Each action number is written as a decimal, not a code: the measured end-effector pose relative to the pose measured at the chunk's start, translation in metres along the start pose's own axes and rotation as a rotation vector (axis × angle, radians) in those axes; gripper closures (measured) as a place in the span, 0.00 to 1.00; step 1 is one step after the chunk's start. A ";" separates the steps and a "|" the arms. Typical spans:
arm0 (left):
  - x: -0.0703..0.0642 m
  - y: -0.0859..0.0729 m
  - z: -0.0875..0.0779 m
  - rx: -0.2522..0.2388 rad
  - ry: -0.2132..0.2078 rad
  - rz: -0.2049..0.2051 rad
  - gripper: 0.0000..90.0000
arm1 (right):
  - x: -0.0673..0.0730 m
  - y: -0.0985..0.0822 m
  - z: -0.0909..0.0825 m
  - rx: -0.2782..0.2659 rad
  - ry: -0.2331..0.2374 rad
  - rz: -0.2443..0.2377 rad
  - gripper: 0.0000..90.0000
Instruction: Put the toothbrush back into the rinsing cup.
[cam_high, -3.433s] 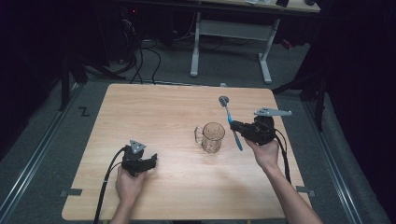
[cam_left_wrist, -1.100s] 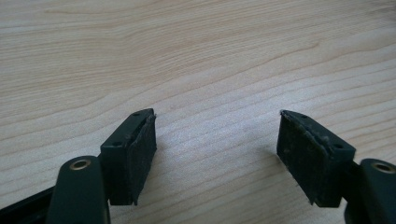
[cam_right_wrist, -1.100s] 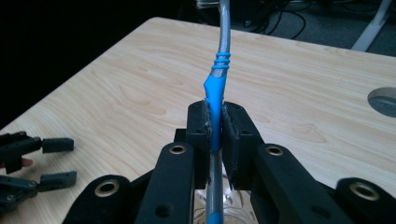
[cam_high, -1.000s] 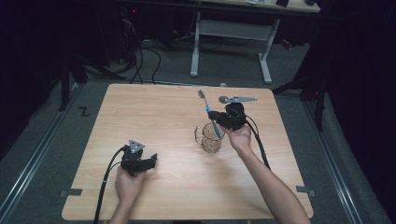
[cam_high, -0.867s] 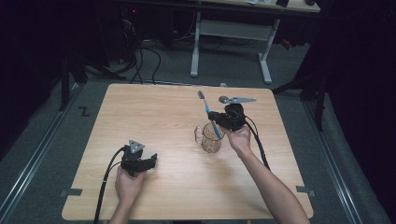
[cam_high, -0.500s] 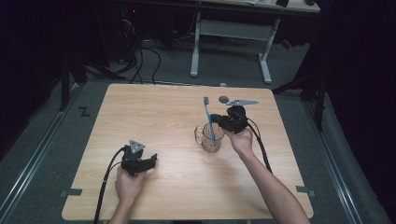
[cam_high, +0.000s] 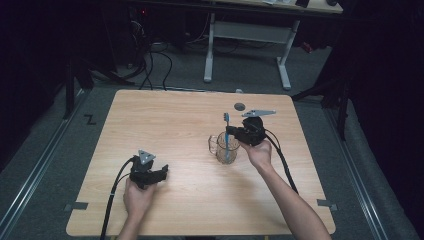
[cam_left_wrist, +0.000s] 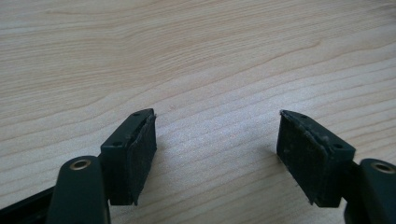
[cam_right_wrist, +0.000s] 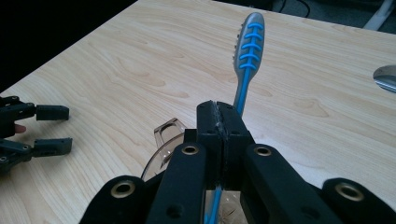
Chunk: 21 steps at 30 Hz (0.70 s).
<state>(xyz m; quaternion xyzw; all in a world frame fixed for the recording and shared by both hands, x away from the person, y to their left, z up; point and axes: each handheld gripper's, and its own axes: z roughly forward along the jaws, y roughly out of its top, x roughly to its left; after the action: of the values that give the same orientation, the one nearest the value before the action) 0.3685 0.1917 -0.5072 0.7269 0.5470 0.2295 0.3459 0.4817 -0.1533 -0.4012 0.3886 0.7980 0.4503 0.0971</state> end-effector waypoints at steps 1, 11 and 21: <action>0.000 0.000 0.000 0.000 0.000 0.000 0.32 | 0.000 -0.001 0.000 -0.002 -0.001 -0.007 0.99; 0.000 0.000 0.000 0.000 0.002 0.002 0.33 | -0.003 -0.009 -0.015 -0.013 -0.018 -0.017 0.93; 0.000 0.000 0.000 0.001 0.003 0.002 0.33 | 0.005 -0.007 -0.032 -0.034 -0.045 -0.092 0.81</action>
<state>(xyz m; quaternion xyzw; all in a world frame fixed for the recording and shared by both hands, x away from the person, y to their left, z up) 0.3684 0.1914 -0.5072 0.7272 0.5470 0.2305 0.3447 0.4587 -0.1726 -0.3872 0.3598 0.8048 0.4500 0.1423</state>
